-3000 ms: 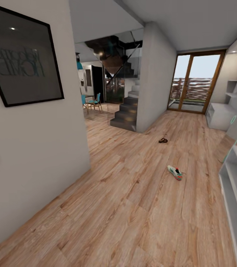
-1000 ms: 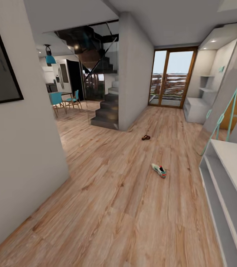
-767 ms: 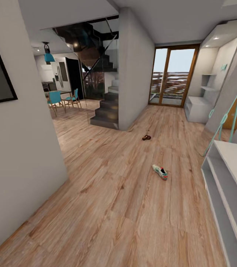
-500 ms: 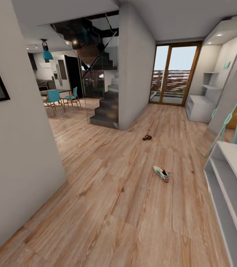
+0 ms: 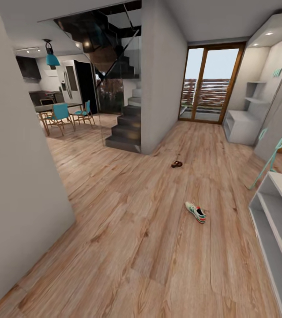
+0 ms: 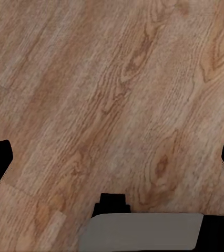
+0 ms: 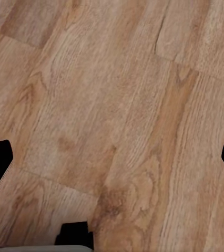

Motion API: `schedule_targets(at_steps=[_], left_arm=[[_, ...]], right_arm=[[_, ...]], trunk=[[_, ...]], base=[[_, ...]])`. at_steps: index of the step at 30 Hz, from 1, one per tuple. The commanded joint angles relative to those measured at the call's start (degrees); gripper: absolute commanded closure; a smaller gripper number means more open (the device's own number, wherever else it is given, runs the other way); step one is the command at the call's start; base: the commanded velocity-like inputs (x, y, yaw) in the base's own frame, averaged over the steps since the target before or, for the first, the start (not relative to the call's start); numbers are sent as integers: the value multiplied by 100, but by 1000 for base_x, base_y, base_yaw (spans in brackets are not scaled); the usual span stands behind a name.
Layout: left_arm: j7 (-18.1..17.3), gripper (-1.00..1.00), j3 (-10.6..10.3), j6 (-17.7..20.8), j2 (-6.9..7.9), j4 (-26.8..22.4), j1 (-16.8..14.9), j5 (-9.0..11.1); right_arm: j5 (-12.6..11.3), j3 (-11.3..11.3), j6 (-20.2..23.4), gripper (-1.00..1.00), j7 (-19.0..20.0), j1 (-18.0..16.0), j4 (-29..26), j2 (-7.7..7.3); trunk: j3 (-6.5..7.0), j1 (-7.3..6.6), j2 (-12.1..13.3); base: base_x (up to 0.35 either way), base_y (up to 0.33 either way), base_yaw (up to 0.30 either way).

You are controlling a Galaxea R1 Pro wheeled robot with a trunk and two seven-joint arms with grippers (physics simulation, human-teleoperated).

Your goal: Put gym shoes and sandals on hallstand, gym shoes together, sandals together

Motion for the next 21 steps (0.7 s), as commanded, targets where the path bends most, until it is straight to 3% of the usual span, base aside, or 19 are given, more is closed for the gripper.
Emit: schedule_targets(at_steps=[1, 21], left_arm=[[-7, -100, 12, -18, -1, 4, -3, 4], [-7, -100, 12, -18, 7, 4, -1, 3]], right_arm=[[-6, -8, -18, -100, 4, -3, 4, 1], [-7, -8, -18, -100, 4, -3, 4, 1]], trunk=[[-14, 3, -2], [-104, 3, -2]], base=[[337, 0, -4], [336, -52, -60]])
